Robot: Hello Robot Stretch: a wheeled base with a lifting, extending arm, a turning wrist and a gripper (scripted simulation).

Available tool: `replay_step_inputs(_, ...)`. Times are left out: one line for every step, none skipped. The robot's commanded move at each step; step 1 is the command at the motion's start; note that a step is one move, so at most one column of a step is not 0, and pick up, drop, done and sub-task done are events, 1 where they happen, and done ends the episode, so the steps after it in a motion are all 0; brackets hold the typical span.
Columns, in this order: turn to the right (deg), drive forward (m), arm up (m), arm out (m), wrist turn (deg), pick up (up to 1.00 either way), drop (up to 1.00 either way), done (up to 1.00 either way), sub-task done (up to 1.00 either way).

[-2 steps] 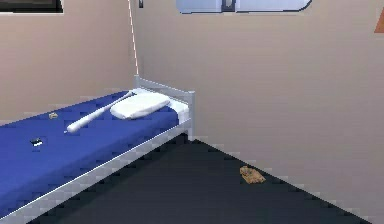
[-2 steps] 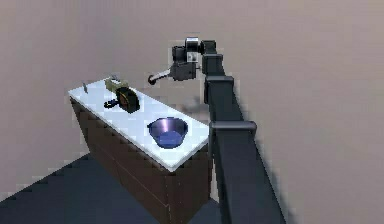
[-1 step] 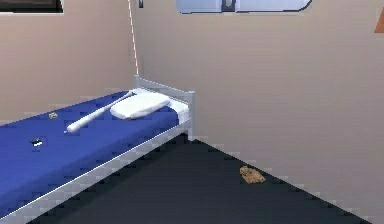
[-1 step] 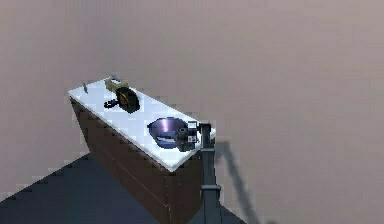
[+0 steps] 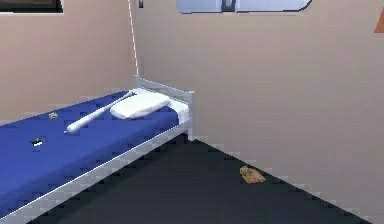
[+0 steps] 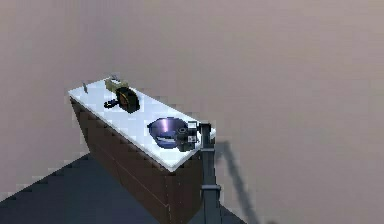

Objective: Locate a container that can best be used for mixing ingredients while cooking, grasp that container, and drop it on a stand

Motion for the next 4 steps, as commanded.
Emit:
replay_step_inputs(0.0,0.0,0.1,0.0,0.0,0.0,0.0,0.0,0.0)
replay_step_inputs(0.0,0.0,0.22,0.0,0.0,0.0,0.0,0.0,0.0)
replay_step_inputs(0.0,0.0,0.0,0.0,-45.0,0.0,0.0,0.0,0.0)
replay_step_inputs(0.0,0.0,0.0,0.0,-45.0,0.0,0.0,0.0,0.0)
